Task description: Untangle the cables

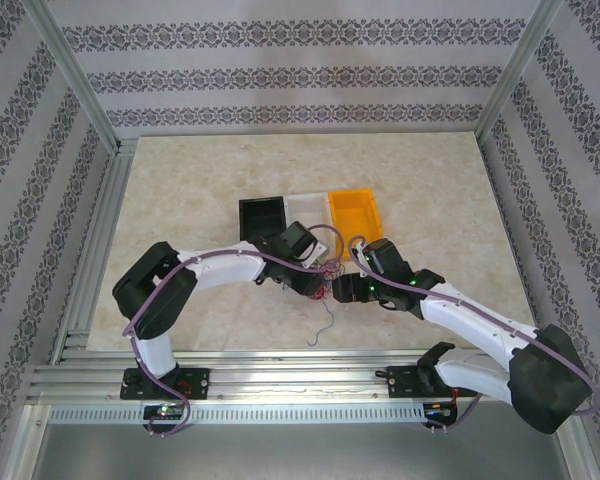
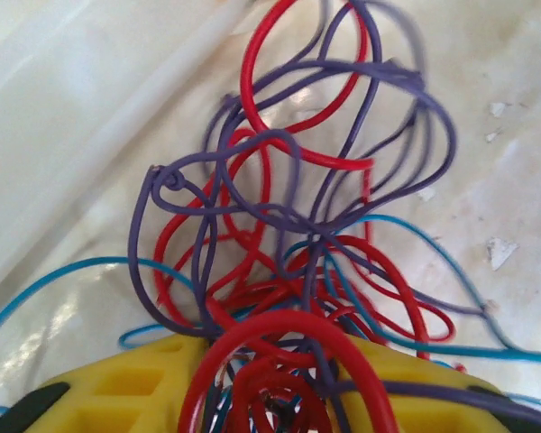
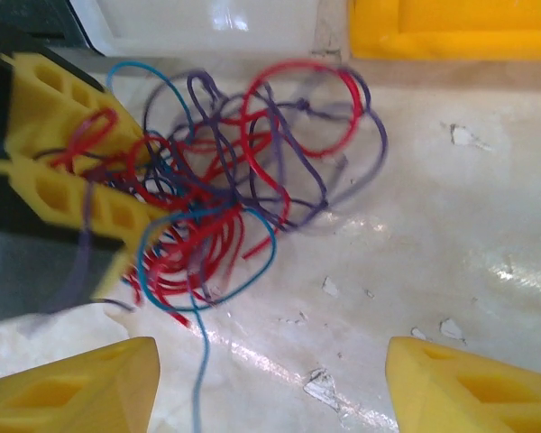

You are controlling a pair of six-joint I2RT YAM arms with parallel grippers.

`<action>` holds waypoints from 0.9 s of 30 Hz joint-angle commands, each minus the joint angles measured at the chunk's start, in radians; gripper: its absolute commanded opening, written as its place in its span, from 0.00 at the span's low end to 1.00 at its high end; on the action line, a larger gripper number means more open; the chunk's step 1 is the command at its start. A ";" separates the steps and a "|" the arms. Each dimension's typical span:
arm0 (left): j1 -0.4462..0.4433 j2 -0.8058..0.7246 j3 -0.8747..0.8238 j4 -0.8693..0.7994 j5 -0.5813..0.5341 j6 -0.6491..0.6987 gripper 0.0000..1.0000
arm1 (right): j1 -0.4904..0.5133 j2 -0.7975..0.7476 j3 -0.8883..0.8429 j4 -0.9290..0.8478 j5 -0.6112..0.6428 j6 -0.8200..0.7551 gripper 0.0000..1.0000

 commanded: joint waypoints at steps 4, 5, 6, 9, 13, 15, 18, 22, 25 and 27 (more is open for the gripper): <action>0.063 -0.036 -0.065 0.076 0.044 -0.080 0.24 | 0.070 0.059 -0.004 0.004 -0.043 -0.036 0.66; 0.070 -0.036 -0.068 0.081 0.045 -0.086 0.23 | 0.090 0.079 0.001 0.008 -0.043 -0.039 0.66; 0.077 -0.034 -0.069 0.082 0.045 -0.089 0.22 | 0.112 0.101 0.011 0.008 -0.037 -0.046 0.65; 0.086 -0.031 -0.072 0.094 0.053 -0.096 0.18 | 0.155 0.158 0.046 0.007 -0.040 -0.073 0.62; 0.090 -0.026 -0.069 0.095 0.054 -0.096 0.16 | 0.171 0.186 0.079 0.011 -0.053 -0.095 0.58; 0.092 -0.025 -0.070 0.094 0.053 -0.096 0.15 | 0.171 0.170 0.085 0.013 -0.054 -0.102 0.58; 0.094 -0.020 -0.072 0.095 0.053 -0.096 0.14 | 0.171 0.124 0.086 0.013 -0.044 -0.105 0.58; 0.096 -0.012 -0.072 0.096 0.055 -0.097 0.11 | 0.171 0.074 0.081 0.021 -0.065 -0.109 0.58; 0.096 -0.012 -0.070 0.098 0.056 -0.096 0.09 | 0.171 0.090 0.071 0.044 -0.091 -0.109 0.58; 0.096 -0.011 -0.069 0.100 0.057 -0.095 0.09 | 0.173 0.131 0.077 0.055 -0.114 -0.116 0.57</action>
